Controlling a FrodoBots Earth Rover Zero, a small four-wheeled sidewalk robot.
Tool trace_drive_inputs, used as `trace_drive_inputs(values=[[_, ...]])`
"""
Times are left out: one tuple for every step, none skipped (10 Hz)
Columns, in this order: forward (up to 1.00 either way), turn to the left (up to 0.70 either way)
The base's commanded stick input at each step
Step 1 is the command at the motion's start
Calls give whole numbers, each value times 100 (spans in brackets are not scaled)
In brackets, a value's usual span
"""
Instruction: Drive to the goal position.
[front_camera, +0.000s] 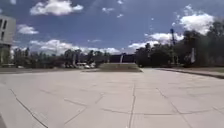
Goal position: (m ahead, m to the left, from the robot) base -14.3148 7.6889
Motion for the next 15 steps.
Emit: trace_drive_inputs(values=[[70,0],[70,0],[70,0],[70,0],[70,0],[70,0],[70,0],[70,0],[70,0],[70,0],[70,0],[70,0],[70,0],[70,0],[70,0]])
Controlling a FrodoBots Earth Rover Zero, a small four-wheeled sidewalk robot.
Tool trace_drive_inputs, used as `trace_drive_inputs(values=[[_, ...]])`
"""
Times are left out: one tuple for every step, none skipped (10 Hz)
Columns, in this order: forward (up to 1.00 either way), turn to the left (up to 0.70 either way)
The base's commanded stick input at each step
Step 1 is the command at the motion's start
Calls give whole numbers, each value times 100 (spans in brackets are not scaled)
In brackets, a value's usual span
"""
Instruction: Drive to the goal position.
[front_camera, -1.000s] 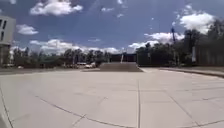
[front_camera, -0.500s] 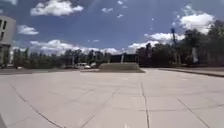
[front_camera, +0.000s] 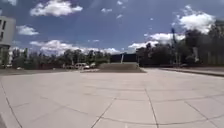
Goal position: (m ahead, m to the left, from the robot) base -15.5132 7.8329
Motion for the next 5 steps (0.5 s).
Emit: trace_drive_inputs(values=[[70,0],[70,0],[70,0],[70,0],[70,0]])
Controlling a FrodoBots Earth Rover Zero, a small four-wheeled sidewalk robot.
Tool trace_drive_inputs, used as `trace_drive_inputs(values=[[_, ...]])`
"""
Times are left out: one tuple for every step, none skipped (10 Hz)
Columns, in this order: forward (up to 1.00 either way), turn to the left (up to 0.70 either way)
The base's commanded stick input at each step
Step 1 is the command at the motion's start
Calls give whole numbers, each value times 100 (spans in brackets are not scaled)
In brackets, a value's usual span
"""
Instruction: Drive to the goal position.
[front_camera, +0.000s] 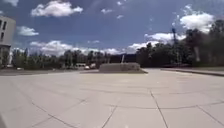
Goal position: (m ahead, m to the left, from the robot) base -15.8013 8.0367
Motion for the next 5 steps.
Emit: trace_drive_inputs(values=[[70,0],[70,0],[70,0],[70,0],[37,0]])
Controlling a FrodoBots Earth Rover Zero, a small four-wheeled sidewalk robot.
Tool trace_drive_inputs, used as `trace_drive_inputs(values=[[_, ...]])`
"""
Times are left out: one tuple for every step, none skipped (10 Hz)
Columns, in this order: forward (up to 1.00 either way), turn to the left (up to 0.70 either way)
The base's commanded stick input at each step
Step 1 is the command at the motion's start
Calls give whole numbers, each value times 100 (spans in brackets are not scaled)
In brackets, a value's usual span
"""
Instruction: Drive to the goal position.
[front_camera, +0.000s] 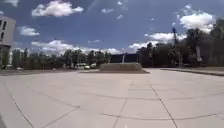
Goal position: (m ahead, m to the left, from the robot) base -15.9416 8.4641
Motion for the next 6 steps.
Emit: trace_drive_inputs(values=[[0,0],[0,0],[0,0],[0,0],[0,0],[0,0]])
